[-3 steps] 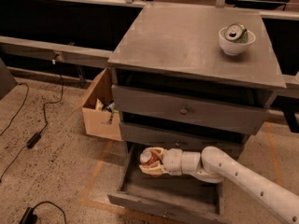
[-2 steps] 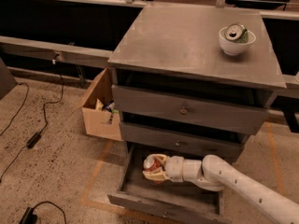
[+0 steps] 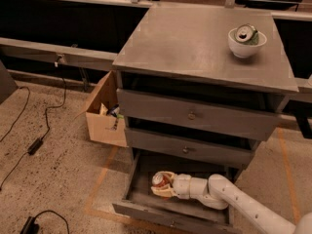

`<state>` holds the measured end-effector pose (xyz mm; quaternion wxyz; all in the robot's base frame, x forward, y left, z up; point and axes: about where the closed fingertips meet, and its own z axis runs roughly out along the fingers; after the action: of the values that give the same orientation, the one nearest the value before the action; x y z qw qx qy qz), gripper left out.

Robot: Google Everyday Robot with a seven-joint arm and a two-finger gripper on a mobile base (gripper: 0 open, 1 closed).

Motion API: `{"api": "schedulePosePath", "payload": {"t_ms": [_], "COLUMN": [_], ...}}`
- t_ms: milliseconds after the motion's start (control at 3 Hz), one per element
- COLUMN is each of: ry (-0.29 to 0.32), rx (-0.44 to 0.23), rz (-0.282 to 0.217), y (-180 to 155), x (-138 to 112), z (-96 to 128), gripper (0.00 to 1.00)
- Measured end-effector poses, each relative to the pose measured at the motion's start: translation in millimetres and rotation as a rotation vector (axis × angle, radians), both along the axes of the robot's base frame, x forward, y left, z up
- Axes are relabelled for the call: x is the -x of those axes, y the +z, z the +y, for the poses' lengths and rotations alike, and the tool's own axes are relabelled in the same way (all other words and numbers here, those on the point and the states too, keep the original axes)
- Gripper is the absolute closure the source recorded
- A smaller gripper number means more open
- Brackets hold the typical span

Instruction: Place coke can into bottom drawer

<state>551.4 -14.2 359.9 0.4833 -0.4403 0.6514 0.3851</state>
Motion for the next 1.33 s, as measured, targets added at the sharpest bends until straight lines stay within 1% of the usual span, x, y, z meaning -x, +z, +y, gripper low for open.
{"api": "schedulePosePath", "payload": {"t_ms": [333,667,1000,1333], "ry": [0.017,0.026,0.02,0.028], "rx": [-0.032,-0.026,-0.026,-0.05], "rz": [-0.025,-0.034,-0.04,-0.045], "y": [-31,-61,-82,-98], "x": [-14,-29,-40,-49], "z": [1,1,5,16], "gripper": [1.0,1.0,1.0,1.0]}}
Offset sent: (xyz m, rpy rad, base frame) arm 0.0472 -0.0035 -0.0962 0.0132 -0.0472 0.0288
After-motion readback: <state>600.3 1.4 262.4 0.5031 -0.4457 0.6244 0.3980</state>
